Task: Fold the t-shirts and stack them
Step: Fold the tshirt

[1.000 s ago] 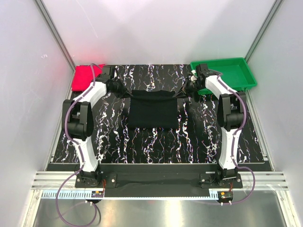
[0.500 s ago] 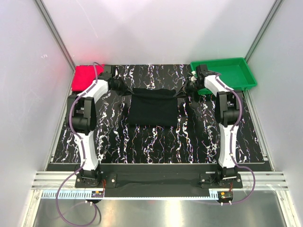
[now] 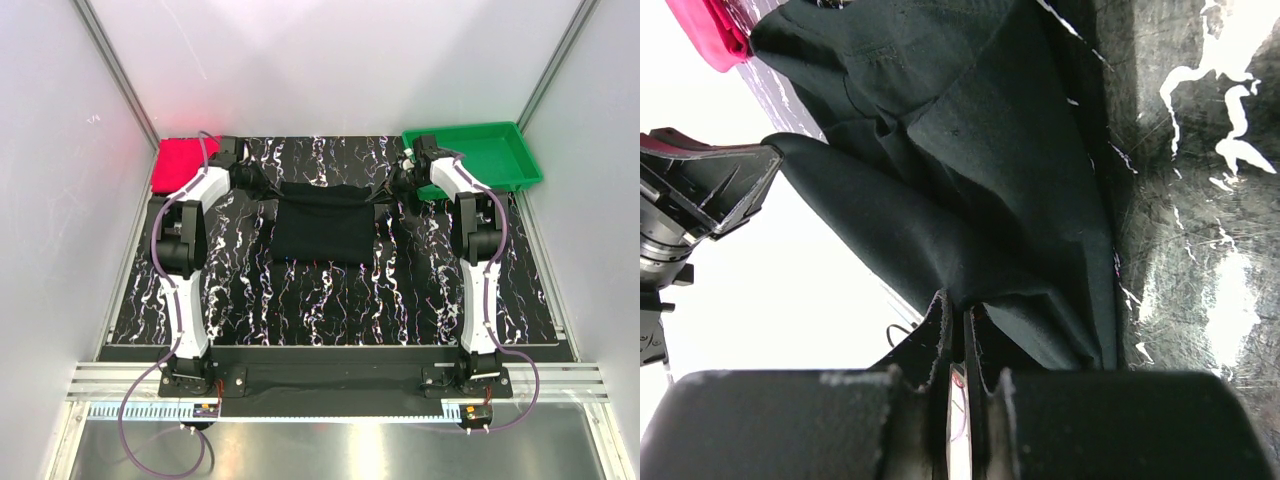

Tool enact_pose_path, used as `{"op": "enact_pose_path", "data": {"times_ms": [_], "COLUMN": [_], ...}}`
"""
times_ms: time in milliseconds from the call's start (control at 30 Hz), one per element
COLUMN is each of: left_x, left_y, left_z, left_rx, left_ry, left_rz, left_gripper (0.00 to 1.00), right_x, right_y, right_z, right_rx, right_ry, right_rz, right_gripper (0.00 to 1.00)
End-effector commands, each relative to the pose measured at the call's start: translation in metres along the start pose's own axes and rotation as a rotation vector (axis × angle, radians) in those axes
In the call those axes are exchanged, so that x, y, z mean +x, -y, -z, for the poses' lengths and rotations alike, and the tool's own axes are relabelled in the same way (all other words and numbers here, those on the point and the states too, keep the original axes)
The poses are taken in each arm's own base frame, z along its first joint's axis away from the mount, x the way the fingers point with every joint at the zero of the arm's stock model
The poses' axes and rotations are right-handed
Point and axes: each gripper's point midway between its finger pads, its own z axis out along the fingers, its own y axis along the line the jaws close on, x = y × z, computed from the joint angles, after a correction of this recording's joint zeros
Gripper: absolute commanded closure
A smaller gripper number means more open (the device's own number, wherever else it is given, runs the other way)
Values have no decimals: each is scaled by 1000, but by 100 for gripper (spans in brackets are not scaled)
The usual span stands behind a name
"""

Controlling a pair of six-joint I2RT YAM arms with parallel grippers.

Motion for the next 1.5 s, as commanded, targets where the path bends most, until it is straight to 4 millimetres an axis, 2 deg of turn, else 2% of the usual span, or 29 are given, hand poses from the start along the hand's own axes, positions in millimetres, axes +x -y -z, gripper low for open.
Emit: {"op": "enact_pose_path", "data": {"times_ms": [0, 100, 133, 167, 200, 233, 267, 300, 333, 367, 433, 467, 500, 533, 567, 600, 633, 667, 733, 767, 833, 867, 933, 1000, 1033, 1100, 1200, 1333, 1467], "left_x": [-25, -16, -5, 0, 2, 18, 25, 29, 48, 56, 81, 90, 97, 115, 123, 132, 149, 156, 179, 186, 210, 216, 238, 256, 278, 283, 305, 310, 310], "left_y": [35, 44, 37, 37, 48, 34, 34, 44, 29, 27, 22, 19, 19, 13, 12, 11, -1, 5, -6, -2, -13, -10, -21, -25, -28, -28, -32, -31, -29], "left_z": [35, 58, 59, 64, 84, 83, 91, 111, 110, 115, 134, 139, 147, 156, 163, 169, 167, 184, 190, 203, 209, 222, 228, 243, 265, 271, 289, 311, 323], "left_rx": [88, 108, 97, 98, 124, 97, 99, 129, 105, 110, 127, 130, 141, 156, 171, 183, 178, 220, 232, 269, 270, 303, 290, 301, 316, 320, 314, 286, 272], "left_ry": [96, 112, 94, 95, 127, 111, 117, 154, 133, 132, 138, 137, 145, 140, 142, 137, 108, 137, 108, 126, 87, 110, 63, 56, 45, 42, 10, 33, 53], "left_rz": [-43, -43, -29, -27, -41, -25, -24, -35, -16, -12, -9, -6, -1, -3, 0, 11, 28, 12, 41, 26, 53, 36, 63, 64, 57, 57, 66, 19, -6], "left_gripper": [100, 100, 100, 100, 100, 100, 100, 100, 100, 100, 100, 100, 100, 100, 100, 100, 100, 100, 100, 100, 100, 100, 100, 100, 100, 100, 100, 100, 100], "right_x": [-4, 12, 18, 29, 35, 44, 57, 65, 76, 91, 113, 131, 141, 153, 172, 182, 194, 209, 232, 246, 266, 278, 297, 316, 347, 354, 375, 395, 403], "right_y": [-18, -24, -32, -26, -25, -35, -24, -24, -33, -21, -28, -17, -16, -22, -10, -8, -11, 0, -3, 7, 4, 14, 14, 27, 34, 40, 49, 54, 49], "right_z": [22, 31, 40, 41, 44, 56, 55, 59, 69, 67, 80, 77, 78, 88, 84, 86, 94, 92, 101, 101, 111, 111, 120, 121, 132, 133, 143, 156, 167], "right_rx": [-36, -44, -54, -45, -40, -47, -29, -26, -34, -15, -25, -7, -3, -15, 7, 11, 0, 17, 3, 13, -7, 3, -17, -1, -18, -8, -6, -26, -41], "right_ry": [32, 19, 25, 9, 7, 24, 3, 1, 12, -12, -6, -37, -44, -31, -64, -67, -57, -76, -76, -95, -86, -102, -94, -119, -134, -142, -156, -162, -161], "right_rz": [9, 10, 27, 17, 22, 49, 31, 36, 61, 40, 76, 64, 71, 97, 81, 87, 110, 91, 120, 96, 120, 92, 111, 65, 73, 50, 21, 8, -1], "right_gripper": [93, 93, 93, 93, 93, 93, 93, 93, 93, 93, 94, 94, 94, 94, 93, 94, 94, 94, 94, 94, 94, 94, 94, 96, 96, 96, 97, 98, 99]}}
